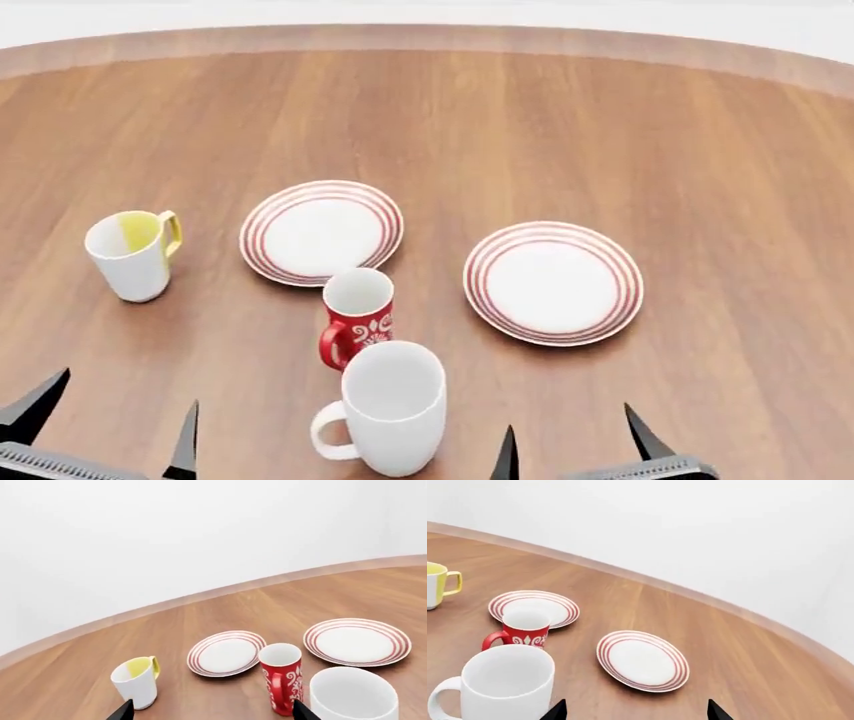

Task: Put the white mug on the left plate.

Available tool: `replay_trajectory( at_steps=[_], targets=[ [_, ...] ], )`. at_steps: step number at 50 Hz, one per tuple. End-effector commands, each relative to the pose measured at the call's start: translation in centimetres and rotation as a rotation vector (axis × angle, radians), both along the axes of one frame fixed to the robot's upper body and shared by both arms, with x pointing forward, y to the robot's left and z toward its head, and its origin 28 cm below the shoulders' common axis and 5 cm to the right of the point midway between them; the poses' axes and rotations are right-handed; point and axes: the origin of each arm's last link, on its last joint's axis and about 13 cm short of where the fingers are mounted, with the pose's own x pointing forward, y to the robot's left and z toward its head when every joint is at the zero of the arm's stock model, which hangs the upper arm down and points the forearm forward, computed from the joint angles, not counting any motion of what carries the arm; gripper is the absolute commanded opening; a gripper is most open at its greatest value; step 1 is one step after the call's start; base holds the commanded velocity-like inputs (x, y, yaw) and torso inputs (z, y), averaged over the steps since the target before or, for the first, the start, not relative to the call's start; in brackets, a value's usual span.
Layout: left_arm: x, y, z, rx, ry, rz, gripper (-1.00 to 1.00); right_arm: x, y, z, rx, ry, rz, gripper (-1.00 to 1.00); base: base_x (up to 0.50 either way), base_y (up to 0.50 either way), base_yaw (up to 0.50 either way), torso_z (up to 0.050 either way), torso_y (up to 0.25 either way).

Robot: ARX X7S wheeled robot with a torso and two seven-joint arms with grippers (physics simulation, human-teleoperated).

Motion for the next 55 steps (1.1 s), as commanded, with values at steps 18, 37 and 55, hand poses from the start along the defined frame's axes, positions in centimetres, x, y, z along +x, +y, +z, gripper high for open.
replay_trajectory(
  at_steps=[18,37,55],
  targets=[
    [-0.16,-0.23,-0.21,0.004,0.006,-0.014,1.0,-0.09,0.0,0.18,-0.013,-0.005,-0.006,1.0,0.37,0.0,0.0,0.0,0.0],
    [-0.1,-0.31,-0.39,0.009,0.006,-0.015,1.0,0.02,-0.07,0.28,-0.007,-0.013,-0.015,1.0,0.37,0.16,0.0,0.0,0.001],
    [-0.23,-0.36,-0.53,0.015,0.004,-0.02,1.0,-0.08,-0.06,0.36,-0.003,-0.017,-0.015,1.0,0.37,0.01,0.0,0.0,0.0]
  ],
)
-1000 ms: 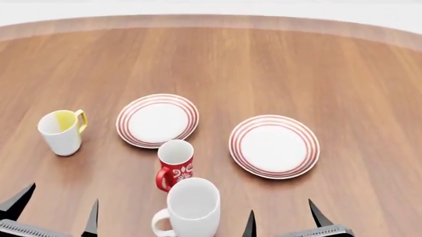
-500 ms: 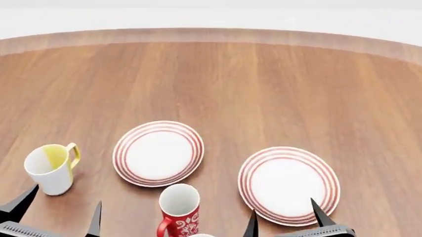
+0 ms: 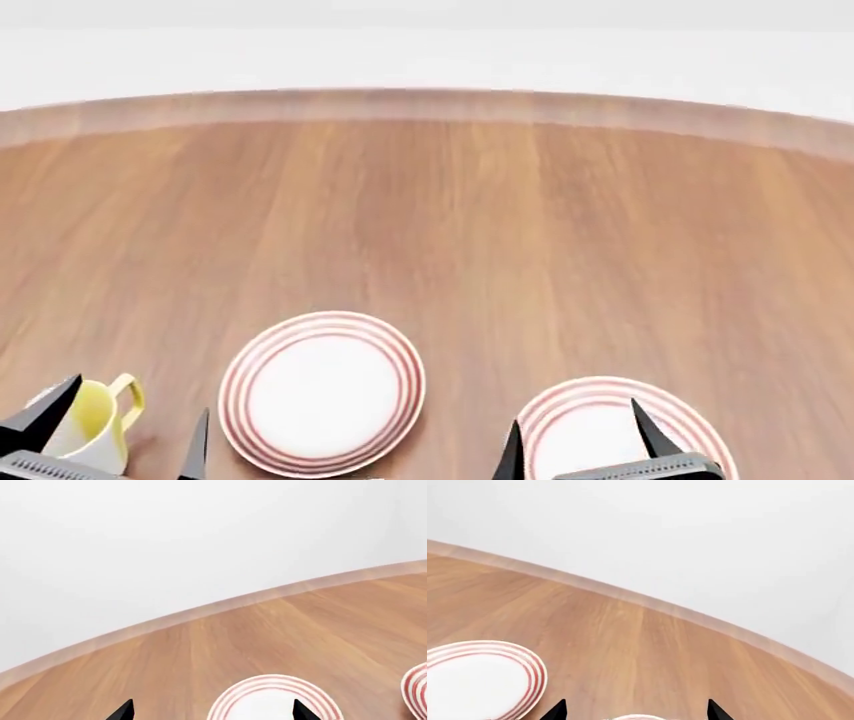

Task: Put the white mug on the left plate.

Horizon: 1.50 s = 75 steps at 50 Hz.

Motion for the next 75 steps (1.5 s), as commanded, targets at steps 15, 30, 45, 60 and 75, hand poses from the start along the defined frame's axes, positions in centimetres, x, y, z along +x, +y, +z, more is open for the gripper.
replay_trajectory(
  at_steps=[15,30,45,60,75],
  targets=[
    [-0.1,0.1,-0.1,0.034,0.008,-0.041,1.0,0.0,0.0,0.0,-0.005,-0.003,-0.006,1.0,0.27,0.0,0.0,0.0,0.001],
    [-6.4,1.9,-0.1,0.232,0.02,-0.287,1.0,-0.1,-0.1,-0.3,0.0,-0.001,-0.008,1.0,0.0,0.0,0.0,0.0,0.0],
    [-12.7,3.5,-0.8,0.345,0.001,-0.394,1.0,-0.1,0.2,0.1,0.006,-0.015,0.002,1.0,0.0,0.0,0.0,0.0,0.0],
    [-14.9,4.1,-2.2,0.289,0.015,-0.432,1.0,-0.1,0.3,0.2,0.006,-0.017,0.002,1.0,0.0,0.0,0.0,0.0,0.0],
    [-14.9,2.9,-5.1,0.247,0.055,-0.555,1.0,-0.1,0.3,0.2,0.005,-0.016,-0.001,1.0,0.0,0.0,0.0,0.0,0.0]
  ],
)
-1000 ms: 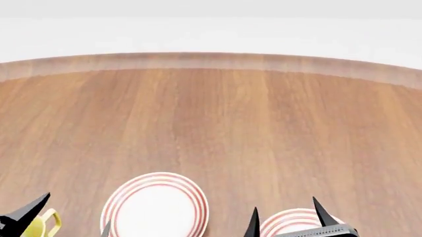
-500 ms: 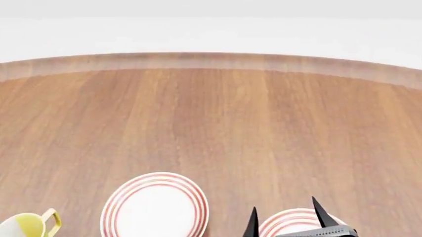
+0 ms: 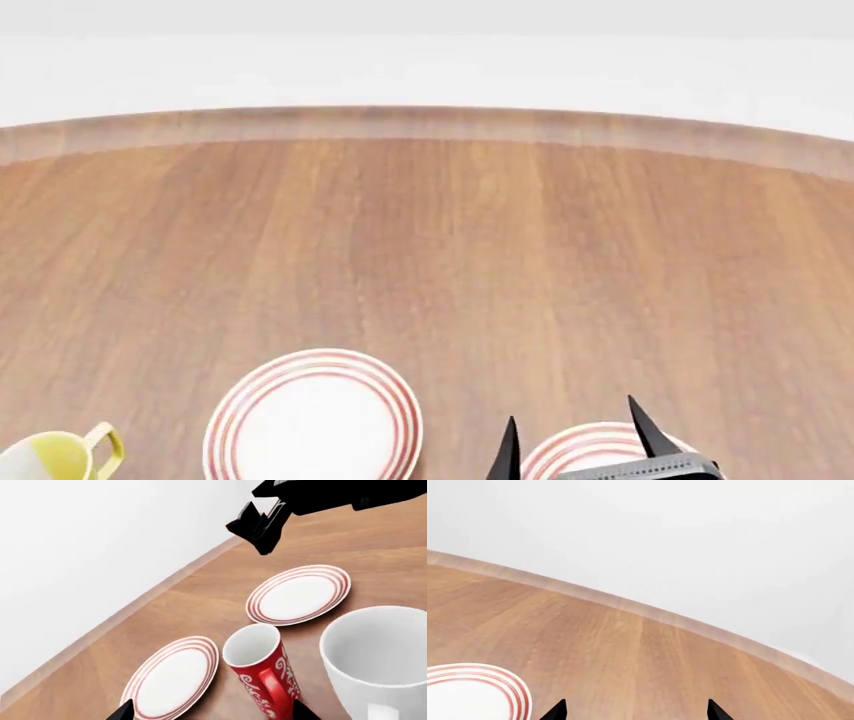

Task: Put the white mug on the left plate.

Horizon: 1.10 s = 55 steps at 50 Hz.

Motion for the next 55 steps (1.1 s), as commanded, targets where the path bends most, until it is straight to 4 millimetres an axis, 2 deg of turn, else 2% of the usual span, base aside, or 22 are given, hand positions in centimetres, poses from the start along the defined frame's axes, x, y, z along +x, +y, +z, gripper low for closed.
replay_trajectory(
  at_steps=[1,5,9,10,24,37,55],
  targets=[
    [-0.6,-0.6,-1.8,-0.02,0.039,-0.075,1.0,0.0,0.0,-0.1,0.001,0.002,-0.003,1.0,0.0,0.0,0.0,0.0,0.0],
    [-0.7,-0.8,-2.3,-0.033,0.057,-0.106,1.0,0.1,0.1,-0.1,-0.003,0.003,-0.003,1.0,0.0,0.0,0.0,0.0,0.0],
    [-1.7,-0.8,-2.8,-0.028,0.075,-0.124,1.0,0.0,0.0,0.2,-0.003,-0.003,-0.006,1.0,0.0,0.0,0.0,0.0,0.0],
    [-2.8,-1.0,-3.5,0.003,0.095,-0.182,1.0,0.0,0.2,0.7,-0.002,-0.019,-0.007,1.0,0.0,0.0,0.0,0.0,0.0],
    [-3.1,-0.9,-3.5,0.008,0.093,-0.188,1.0,0.1,0.2,0.7,-0.008,-0.018,-0.006,1.0,0.0,0.0,0.0,0.0,0.0],
    [-1.2,-1.0,-6.0,0.016,0.121,-0.228,1.0,0.1,0.2,0.9,-0.006,-0.022,-0.007,1.0,0.0,0.0,0.0,0.0,0.0],
    [-0.4,-1.8,-7.4,-0.009,0.147,-0.285,1.0,0.0,0.3,1.0,-0.006,-0.024,-0.005,1.0,0.0,0.0,0.0,0.0,0.0]
  ],
)
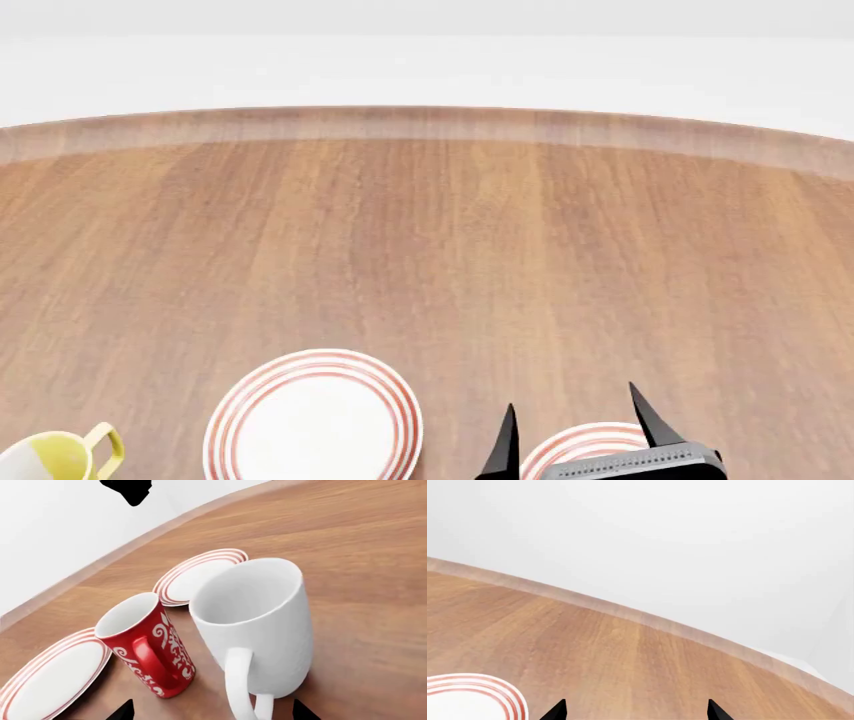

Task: Put the white mug on the left plate.

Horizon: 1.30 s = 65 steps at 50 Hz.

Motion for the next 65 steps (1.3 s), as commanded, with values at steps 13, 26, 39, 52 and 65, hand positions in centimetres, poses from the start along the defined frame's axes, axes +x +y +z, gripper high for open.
replay_trajectory(
  at_steps=[13,26,39,52,65],
  targets=[
    [1.9,0.1,-0.3,-0.015,0.031,-0.077,1.0,0.1,0.1,0.1,0.0,-0.002,0.002,1.0,0.0,0.0,0.0,0.0,0.0],
    [2.5,-0.1,-1.2,-0.067,0.047,-0.104,1.0,0.1,0.1,0.4,-0.004,-0.003,0.001,1.0,0.0,0.0,0.0,0.0,0.0],
    [2.4,-0.5,-2.2,-0.119,0.063,-0.112,1.0,0.1,0.2,0.4,-0.008,-0.004,0.001,1.0,0.0,0.0,0.0,0.0,0.0],
    [2.3,-0.6,-2.8,-0.143,0.083,-0.11,1.0,0.1,0.2,0.5,-0.005,-0.006,0.0,1.0,0.0,0.0,0.0,0.0,0.0],
    [2.4,-0.6,-3.7,-0.15,0.109,-0.099,1.0,0.1,0.3,0.5,-0.004,-0.005,0.0,1.0,0.0,0.0,0.0,0.0,0.0]
  ],
)
